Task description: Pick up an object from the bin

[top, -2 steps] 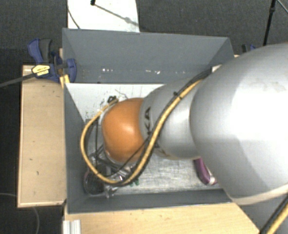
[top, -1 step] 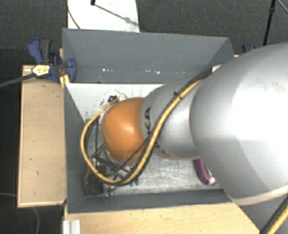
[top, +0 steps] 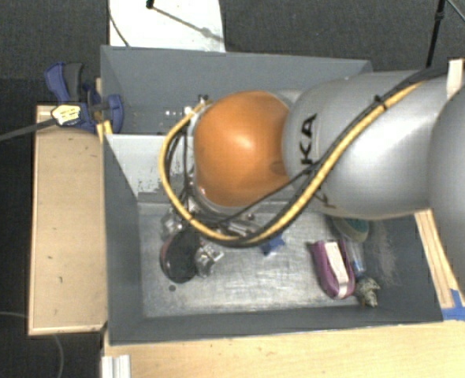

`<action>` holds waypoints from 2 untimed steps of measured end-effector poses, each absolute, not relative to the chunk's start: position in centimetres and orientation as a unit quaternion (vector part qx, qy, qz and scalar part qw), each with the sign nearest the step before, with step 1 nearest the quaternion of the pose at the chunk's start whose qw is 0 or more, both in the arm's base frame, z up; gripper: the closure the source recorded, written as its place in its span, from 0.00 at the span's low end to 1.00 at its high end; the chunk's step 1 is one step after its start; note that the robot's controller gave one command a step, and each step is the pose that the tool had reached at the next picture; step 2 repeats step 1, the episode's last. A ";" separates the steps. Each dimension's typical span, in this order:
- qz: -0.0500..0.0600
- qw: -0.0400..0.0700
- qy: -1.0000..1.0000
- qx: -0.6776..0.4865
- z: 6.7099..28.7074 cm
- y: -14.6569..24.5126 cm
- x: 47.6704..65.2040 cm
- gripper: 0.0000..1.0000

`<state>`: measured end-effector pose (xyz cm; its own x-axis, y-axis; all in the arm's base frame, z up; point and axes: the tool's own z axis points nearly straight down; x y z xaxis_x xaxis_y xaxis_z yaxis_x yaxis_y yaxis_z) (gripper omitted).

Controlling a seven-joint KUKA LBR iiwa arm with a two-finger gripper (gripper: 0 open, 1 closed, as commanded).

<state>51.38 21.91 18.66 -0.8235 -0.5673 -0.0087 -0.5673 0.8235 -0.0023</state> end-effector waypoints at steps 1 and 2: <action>0.001 0.006 0.960 -0.281 30.8 22.1 51.7 1.00; 0.001 0.006 0.960 -0.281 30.8 22.1 51.7 1.00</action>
Offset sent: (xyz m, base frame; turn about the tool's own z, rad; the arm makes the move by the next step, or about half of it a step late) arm 0.0015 0.0011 0.1166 0.0316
